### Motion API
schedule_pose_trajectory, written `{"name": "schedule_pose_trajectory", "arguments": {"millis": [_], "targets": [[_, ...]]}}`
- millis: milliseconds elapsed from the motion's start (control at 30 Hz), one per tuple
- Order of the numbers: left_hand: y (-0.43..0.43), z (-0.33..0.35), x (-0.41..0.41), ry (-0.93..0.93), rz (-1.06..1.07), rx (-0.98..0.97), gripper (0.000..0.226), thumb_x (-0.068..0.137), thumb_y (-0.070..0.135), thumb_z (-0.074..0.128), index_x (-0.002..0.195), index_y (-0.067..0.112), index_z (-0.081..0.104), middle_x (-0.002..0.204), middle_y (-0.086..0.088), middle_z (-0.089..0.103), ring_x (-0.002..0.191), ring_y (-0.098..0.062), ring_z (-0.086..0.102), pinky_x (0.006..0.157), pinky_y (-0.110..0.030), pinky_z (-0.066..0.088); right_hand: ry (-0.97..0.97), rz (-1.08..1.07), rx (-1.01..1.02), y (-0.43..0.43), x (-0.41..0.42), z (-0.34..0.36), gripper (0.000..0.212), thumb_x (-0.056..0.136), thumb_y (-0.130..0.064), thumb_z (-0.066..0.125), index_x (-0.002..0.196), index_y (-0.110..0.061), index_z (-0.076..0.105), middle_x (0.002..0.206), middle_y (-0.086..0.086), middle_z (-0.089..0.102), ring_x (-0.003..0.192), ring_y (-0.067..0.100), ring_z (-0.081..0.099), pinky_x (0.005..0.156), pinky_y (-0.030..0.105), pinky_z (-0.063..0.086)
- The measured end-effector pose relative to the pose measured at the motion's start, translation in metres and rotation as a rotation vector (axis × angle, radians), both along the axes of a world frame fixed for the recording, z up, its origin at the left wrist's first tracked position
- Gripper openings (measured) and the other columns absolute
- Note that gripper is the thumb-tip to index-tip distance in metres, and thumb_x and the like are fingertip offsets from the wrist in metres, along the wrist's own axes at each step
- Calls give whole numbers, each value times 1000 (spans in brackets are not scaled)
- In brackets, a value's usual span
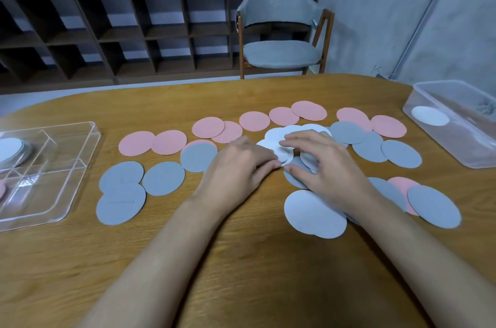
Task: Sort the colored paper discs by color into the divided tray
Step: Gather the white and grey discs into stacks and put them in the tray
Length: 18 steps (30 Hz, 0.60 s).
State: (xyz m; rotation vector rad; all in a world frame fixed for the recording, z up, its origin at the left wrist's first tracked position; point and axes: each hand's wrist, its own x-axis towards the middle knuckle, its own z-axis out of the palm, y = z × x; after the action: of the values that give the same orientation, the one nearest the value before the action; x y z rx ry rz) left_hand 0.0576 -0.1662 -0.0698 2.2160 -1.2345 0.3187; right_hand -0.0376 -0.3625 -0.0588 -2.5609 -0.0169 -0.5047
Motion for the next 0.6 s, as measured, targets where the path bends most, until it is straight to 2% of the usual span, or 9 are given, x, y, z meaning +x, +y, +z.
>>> {"name": "schedule_pose_trajectory", "arguments": {"millis": [100, 167, 233, 300, 367, 433, 500, 600], "targets": [[-3, 4, -6, -67, -36, -90, 19, 104, 31, 59, 104, 21, 76, 97, 10, 74, 91, -15, 60, 78, -34, 52, 2, 29, 24, -1, 0, 0, 37, 91, -32, 77, 127, -29, 71, 130, -18, 66, 125, 5, 50, 101, 26, 43], [-6, 7, -11, -63, -28, -190, 16, 103, 25, 63, 104, 17, 76, 96, 7, 74, 89, -13, 62, 79, -27, 50, 1, 30, 75, -1, -1, -1, 26, 94, -32, 72, 120, -31, 74, 116, -13, 69, 113, 5, 56, 91, 25, 46], [-7, 9, -13, 3, 16, -291, 14, 101, 26, 66, 103, 15, 74, 95, 7, 72, 87, -8, 62, 78, -27, 51, -22, -4, 93, -2, -2, 1, 12, 99, -31, 67, 108, -29, 74, 98, -11, 67, 97, 7, 59, 79, 27, 47], [-6, 11, -13, 127, 83, -336, 24, 98, 36, 68, 114, 19, 69, 103, 10, 70, 93, -5, 63, 80, -26, 53, -53, -50, 94, -5, -3, 5, 8, 102, -29, 62, 98, -27, 69, 85, -13, 64, 87, 8, 59, 68, 22, 43], [-4, 8, -10, 232, 142, -234, 43, 94, 46, 70, 130, 26, 62, 117, 13, 68, 107, -3, 62, 88, -24, 51, -88, -94, 128, -8, -3, 8, 10, 102, -27, 60, 94, -26, 65, 78, -13, 62, 81, 8, 59, 60, 18, 40], [-4, 4, -8, 225, 146, -51, 54, 91, 54, 71, 137, 29, 59, 133, 15, 65, 122, -5, 58, 97, -29, 50, -100, -135, 159, -11, -2, 8, 10, 102, -26, 60, 100, -22, 69, 80, -7, 66, 80, 10, 62, 60, 20, 43], [-4, 2, -8, 184, 120, 27, 55, 89, 57, 72, 136, 29, 63, 139, 16, 63, 128, -7, 56, 101, -35, 51, -95, -154, 168, -12, -2, 8, 13, 103, -25, 60, 106, -20, 70, 85, -4, 70, 82, 11, 64, 61, 16, 44], [-3, 3, -6, 152, 138, 55, 49, 87, 60, 72, 127, 31, 71, 139, 13, 66, 130, -8, 57, 99, -37, 53, -85, -187, 183, -10, -2, 8, 14, 103, -26, 60, 110, -19, 71, 88, -4, 70, 84, 6, 64, 63, 9, 43]]}}
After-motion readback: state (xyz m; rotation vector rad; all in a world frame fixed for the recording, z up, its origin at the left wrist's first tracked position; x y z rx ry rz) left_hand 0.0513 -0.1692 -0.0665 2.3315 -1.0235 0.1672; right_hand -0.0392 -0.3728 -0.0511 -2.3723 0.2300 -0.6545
